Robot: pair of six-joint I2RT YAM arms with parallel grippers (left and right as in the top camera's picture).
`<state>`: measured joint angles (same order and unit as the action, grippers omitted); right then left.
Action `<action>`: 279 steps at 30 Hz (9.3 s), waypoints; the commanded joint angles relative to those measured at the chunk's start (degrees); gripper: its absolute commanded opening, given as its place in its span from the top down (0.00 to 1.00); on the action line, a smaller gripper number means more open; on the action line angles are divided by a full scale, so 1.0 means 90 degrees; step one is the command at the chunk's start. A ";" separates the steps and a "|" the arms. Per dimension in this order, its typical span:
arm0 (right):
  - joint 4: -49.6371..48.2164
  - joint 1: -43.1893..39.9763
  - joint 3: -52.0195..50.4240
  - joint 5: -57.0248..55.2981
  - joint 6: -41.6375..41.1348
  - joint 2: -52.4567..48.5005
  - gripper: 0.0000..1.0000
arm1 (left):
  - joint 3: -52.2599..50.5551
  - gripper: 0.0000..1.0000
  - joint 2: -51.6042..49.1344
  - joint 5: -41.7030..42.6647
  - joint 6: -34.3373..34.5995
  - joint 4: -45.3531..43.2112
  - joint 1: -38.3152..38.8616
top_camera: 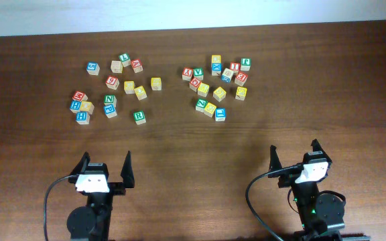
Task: Spell out RSS
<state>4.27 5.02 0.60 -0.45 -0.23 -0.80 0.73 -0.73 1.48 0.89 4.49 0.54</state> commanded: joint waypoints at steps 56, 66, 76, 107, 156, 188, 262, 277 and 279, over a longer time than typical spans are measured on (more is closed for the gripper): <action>0.0036 -0.0070 -0.0032 -0.0146 -0.0024 0.0068 0.02 | -0.0022 0.01 0.0036 0.3296 0.1617 -0.0323 0.0036; 0.0036 -0.0070 -0.0032 -0.0146 -0.0024 0.0068 0.02 | 0.0187 0.01 0.0036 0.4177 0.3410 -0.5243 0.0034; 0.0034 -0.0070 -0.0032 -0.0146 -0.0024 0.0068 0.02 | 0.4850 0.01 -0.1945 0.3347 0.1525 0.0466 0.0034; 0.0036 -0.0070 -0.0032 -0.0146 -0.0024 0.0068 0.02 | 0.9479 0.01 -0.9981 -0.0617 0.2851 0.7851 0.1297; 0.0036 -0.0070 -0.0032 -0.0146 -0.0024 0.0068 0.02 | 0.9398 0.61 -1.3821 -0.0542 0.2895 0.4556 0.1222; 0.0036 -0.0070 -0.0032 -0.0146 -0.0024 0.0068 0.02 | 1.0661 0.80 -1.2400 0.0384 0.2239 0.7541 0.1173; 0.0036 -0.0070 -0.0032 -0.0146 -0.0024 0.0068 0.02 | 1.1453 0.01 -1.2004 -0.0469 0.2905 0.8301 -0.1146; -0.1494 -0.0061 -0.0032 0.3475 -0.3504 0.0068 0.02 | 1.1412 0.01 -1.2004 -0.0474 0.2897 0.8565 -0.1843; -0.2074 -0.0061 -0.0032 0.3478 -0.3801 0.0068 0.02 | 1.1412 0.01 -1.2004 -0.0471 0.2900 0.8609 -0.1841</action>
<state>-9.45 4.84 0.60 23.86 -23.68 -0.69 103.02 -110.15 -3.18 26.04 81.67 -15.88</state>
